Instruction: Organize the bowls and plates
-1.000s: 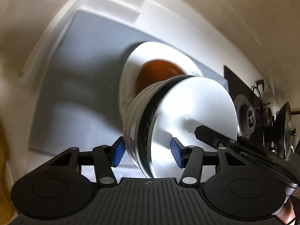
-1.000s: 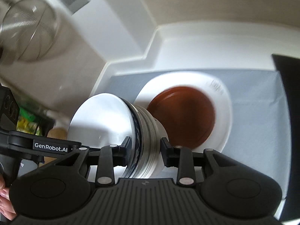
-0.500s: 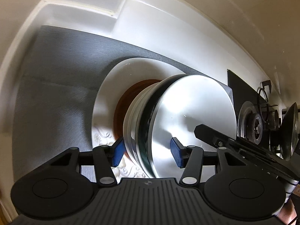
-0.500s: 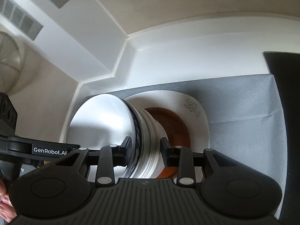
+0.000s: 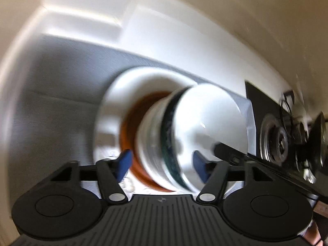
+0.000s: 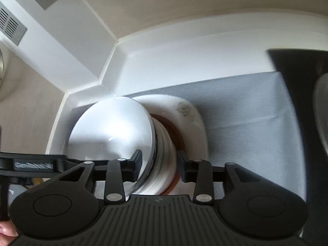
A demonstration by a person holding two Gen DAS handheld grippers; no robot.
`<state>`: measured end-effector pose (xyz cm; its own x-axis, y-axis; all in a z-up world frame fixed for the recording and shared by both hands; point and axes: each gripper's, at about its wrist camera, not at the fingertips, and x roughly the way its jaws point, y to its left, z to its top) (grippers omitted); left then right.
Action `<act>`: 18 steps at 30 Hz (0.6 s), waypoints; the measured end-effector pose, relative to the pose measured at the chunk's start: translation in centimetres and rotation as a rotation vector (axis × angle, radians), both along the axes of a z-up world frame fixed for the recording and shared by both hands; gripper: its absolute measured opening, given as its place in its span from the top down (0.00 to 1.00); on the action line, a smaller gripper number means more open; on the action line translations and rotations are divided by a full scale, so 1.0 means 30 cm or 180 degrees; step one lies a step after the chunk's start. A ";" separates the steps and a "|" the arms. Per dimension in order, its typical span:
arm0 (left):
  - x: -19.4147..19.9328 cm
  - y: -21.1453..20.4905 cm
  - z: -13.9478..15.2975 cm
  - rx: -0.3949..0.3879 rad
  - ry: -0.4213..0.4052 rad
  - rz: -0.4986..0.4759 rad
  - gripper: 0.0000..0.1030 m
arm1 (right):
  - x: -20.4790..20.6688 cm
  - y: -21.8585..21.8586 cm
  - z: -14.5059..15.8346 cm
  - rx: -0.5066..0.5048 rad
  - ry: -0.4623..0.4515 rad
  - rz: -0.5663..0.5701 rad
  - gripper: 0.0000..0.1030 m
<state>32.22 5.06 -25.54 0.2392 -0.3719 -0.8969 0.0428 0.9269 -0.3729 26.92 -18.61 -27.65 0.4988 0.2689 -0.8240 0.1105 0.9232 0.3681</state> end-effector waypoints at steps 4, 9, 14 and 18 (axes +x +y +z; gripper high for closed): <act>-0.141 0.039 0.230 0.0298 -0.0635 0.0086 0.10 | -0.138 0.038 0.141 -0.0475 -0.0290 -0.0003 0.53; -0.383 0.006 0.511 0.0547 -0.1169 0.0057 0.00 | -0.324 0.114 0.325 -0.0611 -0.0429 0.0053 0.33; -0.613 -0.123 0.669 0.1028 -0.1394 -0.0129 0.00 | -0.495 0.171 0.494 -0.0765 -0.0501 0.0068 0.20; -0.762 -0.206 0.710 0.1090 -0.1395 -0.0028 0.00 | -0.610 0.156 0.589 -0.0665 -0.0507 0.0179 0.17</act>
<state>9.36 -1.12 -4.24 0.6154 -0.0803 -0.7841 0.1344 0.9909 0.0040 8.61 -13.94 -9.96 0.6158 0.1323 -0.7767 0.0126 0.9840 0.1777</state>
